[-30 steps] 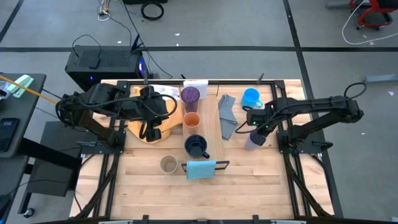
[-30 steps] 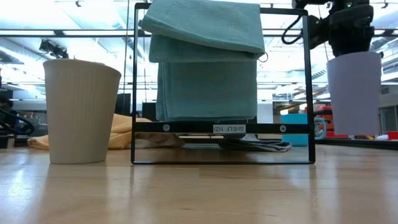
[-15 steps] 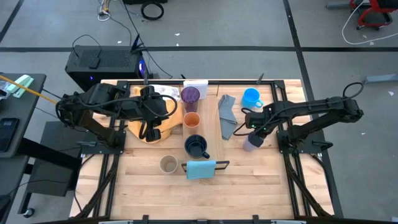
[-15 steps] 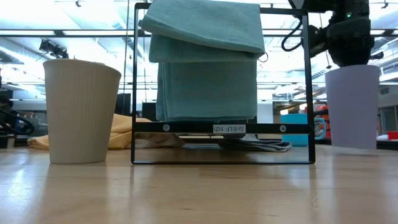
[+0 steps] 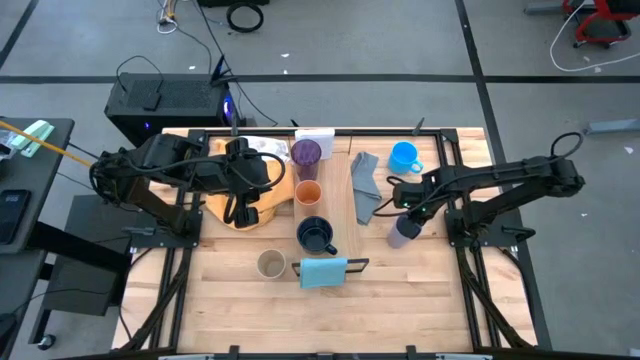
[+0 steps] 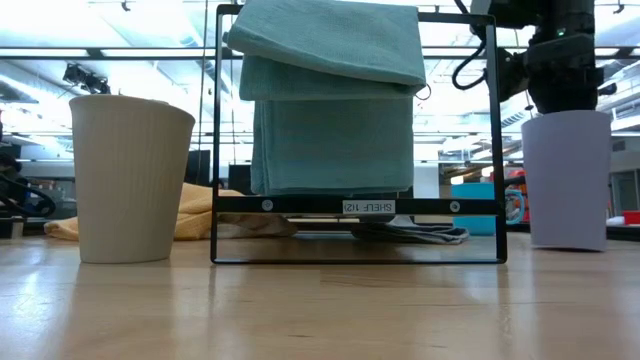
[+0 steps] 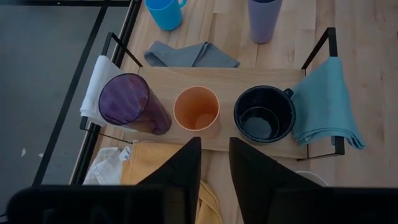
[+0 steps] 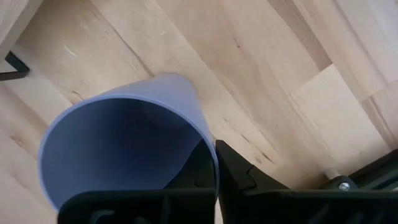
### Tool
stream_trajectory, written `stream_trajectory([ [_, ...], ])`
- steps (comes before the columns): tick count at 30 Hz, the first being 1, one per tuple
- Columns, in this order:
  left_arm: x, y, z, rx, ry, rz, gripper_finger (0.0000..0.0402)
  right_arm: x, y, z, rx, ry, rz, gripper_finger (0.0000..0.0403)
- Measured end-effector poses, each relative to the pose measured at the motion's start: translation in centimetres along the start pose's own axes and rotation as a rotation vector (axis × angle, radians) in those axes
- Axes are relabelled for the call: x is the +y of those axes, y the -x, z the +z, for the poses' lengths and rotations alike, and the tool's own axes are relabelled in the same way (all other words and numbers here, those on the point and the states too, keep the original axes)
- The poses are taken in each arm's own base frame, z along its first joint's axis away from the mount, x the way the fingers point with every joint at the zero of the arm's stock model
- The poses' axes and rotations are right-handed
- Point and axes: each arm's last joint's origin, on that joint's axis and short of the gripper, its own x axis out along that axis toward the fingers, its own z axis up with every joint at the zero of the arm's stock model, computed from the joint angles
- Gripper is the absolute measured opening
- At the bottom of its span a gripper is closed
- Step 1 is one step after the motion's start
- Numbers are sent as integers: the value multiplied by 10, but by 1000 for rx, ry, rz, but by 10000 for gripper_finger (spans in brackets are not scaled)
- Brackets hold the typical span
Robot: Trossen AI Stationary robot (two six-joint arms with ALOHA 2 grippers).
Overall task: Stack small to large cups/mugs on shelf
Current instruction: Move the light violet cup to the middle right of the table, then put the blue mug on the shelf
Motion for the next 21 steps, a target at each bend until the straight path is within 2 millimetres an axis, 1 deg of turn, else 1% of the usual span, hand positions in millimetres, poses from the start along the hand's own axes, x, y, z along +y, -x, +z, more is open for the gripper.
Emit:
stream_trajectory([
  [7,0,0,0,0,0,0,89,2,4,2,-11,4,12,5],
  [9,0,0,0,0,-1,0,87,3,5,2,-3,6,30,19],
  [16,0,0,-1,13,-8,3,88,8,17,6,-20,18,80,89],
  [19,0,0,-2,19,-11,4,92,8,21,6,-14,4,84,106],
  [21,0,0,-2,21,-12,4,94,9,28,6,-9,-3,89,111],
])
